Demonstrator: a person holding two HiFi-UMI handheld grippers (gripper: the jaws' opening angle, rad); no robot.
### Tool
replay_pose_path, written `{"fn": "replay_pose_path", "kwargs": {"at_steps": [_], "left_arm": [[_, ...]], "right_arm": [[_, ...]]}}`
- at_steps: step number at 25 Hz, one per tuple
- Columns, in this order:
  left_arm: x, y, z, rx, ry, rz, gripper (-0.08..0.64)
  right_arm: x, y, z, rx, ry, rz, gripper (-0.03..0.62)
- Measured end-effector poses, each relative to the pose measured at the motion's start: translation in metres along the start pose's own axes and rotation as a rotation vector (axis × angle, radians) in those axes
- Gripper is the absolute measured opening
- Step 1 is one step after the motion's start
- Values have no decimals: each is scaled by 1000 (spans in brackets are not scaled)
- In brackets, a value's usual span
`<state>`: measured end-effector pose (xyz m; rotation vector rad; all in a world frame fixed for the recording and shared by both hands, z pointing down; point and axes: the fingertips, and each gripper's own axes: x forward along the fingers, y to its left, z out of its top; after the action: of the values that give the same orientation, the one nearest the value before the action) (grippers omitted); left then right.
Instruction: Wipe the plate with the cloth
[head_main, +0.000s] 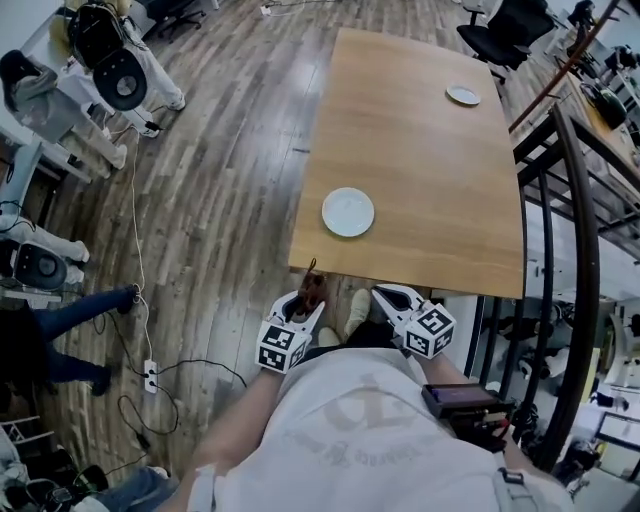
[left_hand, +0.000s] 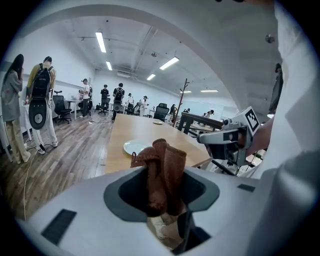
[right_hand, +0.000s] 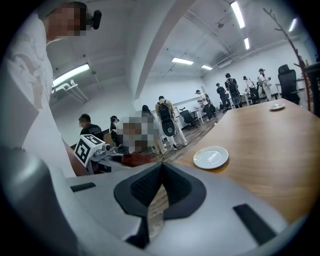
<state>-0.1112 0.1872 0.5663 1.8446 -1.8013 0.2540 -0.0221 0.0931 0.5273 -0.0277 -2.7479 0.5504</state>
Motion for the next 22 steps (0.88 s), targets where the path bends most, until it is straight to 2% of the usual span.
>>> {"fn": "replay_pose_path", "kwargs": {"at_steps": [5, 11, 22], "left_arm": [[7, 16, 3, -2, 15, 20, 170], [36, 44, 29, 3, 23, 49, 170], [98, 71, 61, 26, 82, 48, 170]], "right_arm": [[24, -7, -3, -6, 23, 54, 12], [54, -37, 24, -40, 28, 100, 12], [75, -103, 44, 13, 25, 88, 12]]}}
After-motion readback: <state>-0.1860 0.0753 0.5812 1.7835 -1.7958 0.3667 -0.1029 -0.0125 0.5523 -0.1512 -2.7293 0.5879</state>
